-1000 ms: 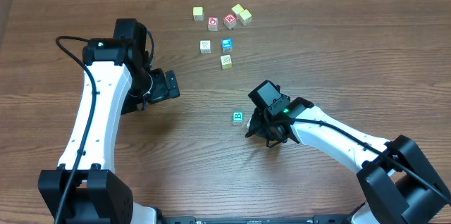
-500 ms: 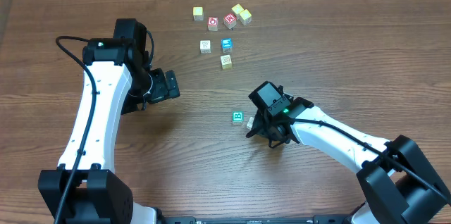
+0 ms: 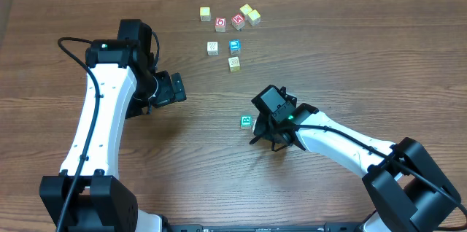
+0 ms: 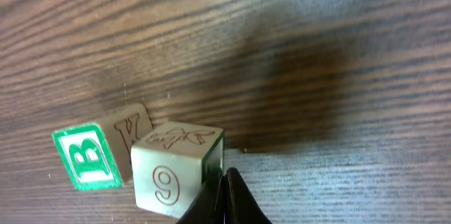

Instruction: Flip 4 blocks

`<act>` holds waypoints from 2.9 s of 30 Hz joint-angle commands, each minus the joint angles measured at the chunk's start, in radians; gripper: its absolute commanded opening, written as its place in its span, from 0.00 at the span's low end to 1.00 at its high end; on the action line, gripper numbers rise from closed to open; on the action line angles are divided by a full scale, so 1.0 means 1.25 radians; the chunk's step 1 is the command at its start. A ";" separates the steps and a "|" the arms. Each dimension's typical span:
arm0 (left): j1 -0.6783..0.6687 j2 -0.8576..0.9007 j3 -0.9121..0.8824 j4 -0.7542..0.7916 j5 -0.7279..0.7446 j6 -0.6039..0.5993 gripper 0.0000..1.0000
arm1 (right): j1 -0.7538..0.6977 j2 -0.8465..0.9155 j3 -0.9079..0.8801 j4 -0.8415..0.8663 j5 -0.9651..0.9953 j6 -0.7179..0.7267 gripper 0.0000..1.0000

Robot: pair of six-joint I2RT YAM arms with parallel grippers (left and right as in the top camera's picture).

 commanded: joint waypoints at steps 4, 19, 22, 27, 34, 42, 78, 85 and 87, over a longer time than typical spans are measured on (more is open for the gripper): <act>-0.002 -0.007 0.016 0.000 -0.008 -0.014 1.00 | 0.003 0.005 -0.003 0.037 0.080 -0.004 0.04; -0.002 -0.007 0.016 0.000 -0.008 -0.014 1.00 | 0.003 -0.029 0.009 -0.057 -0.056 -0.005 0.04; -0.002 -0.007 0.016 0.000 -0.009 -0.014 1.00 | 0.009 -0.028 -0.001 -0.055 -0.097 0.007 0.04; -0.002 -0.007 0.016 0.000 -0.009 -0.014 1.00 | 0.048 -0.015 -0.003 -0.042 -0.060 0.022 0.04; -0.002 -0.007 0.016 0.000 -0.009 -0.014 1.00 | 0.072 -0.010 -0.003 -0.009 0.011 0.022 0.04; -0.002 -0.007 0.016 0.000 -0.008 -0.014 1.00 | 0.072 -0.010 -0.003 0.000 0.060 0.021 0.04; -0.002 -0.007 0.016 0.000 -0.009 -0.014 1.00 | 0.072 -0.010 -0.003 0.049 0.069 0.020 0.04; -0.002 -0.007 0.016 0.000 -0.009 -0.014 1.00 | 0.055 -0.033 0.042 0.021 -0.053 -0.078 0.04; -0.002 -0.007 0.016 0.000 -0.008 -0.014 1.00 | 0.038 -0.050 0.073 -0.024 -0.051 -0.083 0.04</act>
